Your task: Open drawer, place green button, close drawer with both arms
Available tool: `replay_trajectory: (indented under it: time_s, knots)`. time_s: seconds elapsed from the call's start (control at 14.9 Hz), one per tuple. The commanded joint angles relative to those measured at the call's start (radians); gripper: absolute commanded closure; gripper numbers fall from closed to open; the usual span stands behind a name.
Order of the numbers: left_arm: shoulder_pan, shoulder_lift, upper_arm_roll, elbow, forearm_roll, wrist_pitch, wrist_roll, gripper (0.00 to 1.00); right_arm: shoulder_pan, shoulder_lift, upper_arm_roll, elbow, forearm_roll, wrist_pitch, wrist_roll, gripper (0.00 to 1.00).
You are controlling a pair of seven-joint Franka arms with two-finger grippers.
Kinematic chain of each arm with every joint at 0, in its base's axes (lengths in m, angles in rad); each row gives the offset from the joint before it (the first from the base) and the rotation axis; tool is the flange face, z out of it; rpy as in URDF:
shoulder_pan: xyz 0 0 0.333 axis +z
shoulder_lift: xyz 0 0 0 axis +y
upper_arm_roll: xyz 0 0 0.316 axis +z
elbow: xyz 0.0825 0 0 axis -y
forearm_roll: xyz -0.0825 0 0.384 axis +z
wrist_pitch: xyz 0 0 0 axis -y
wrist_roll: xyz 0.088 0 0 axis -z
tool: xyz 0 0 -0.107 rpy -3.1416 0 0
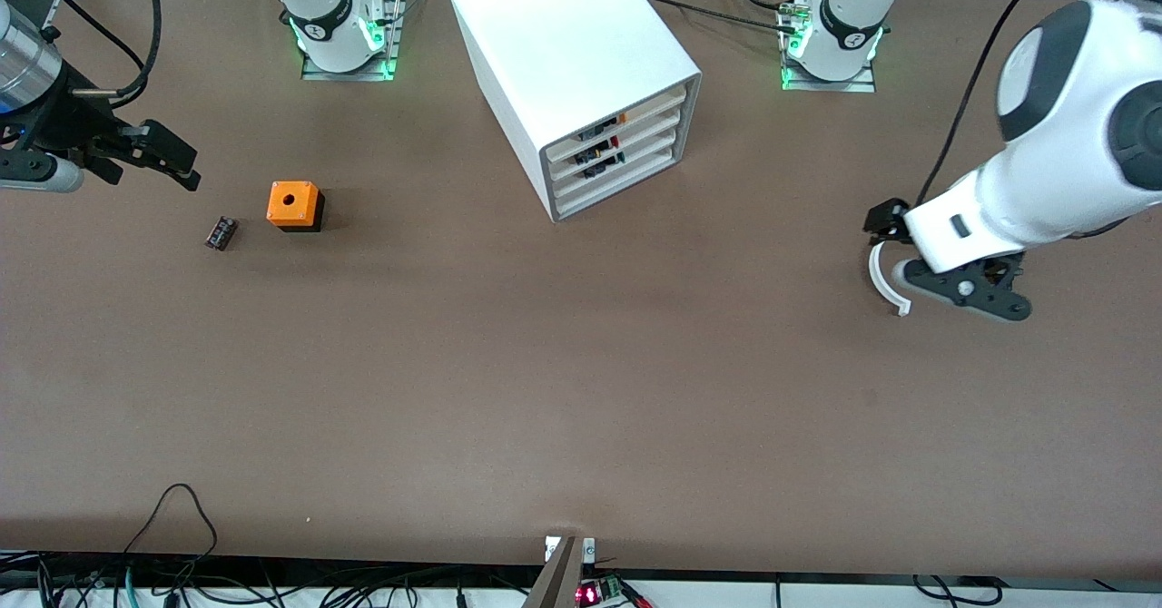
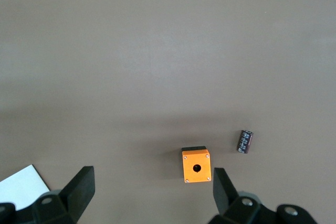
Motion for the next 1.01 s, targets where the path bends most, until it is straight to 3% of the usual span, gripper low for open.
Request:
replay_trajectory:
  time_s: [0.0, 0.2, 0.47, 0.94]
  knots:
    - [-0.043, -0.193, 0.102, -0.249, -0.041, 0.168, 0.059, 0.0, -0.015, 0.006, 0.002, 0.03, 0.007, -0.05, -0.121, 0.0]
    - [-0.043, -0.3, 0.147, -0.357, -0.04, 0.245, -0.075, 0.0, -0.014, 0.002, 0.002, 0.032, 0.017, -0.057, -0.097, 0.0]
    - [-0.054, -0.267, 0.149, -0.303, -0.038, 0.157, -0.09, 0.0, -0.015, 0.0, 0.002, 0.033, 0.033, -0.057, -0.012, 0.0]
    - [-0.054, -0.252, 0.146, -0.273, -0.037, 0.144, -0.095, 0.0, -0.015, 0.002, 0.002, 0.041, 0.031, -0.058, -0.008, 0.0]
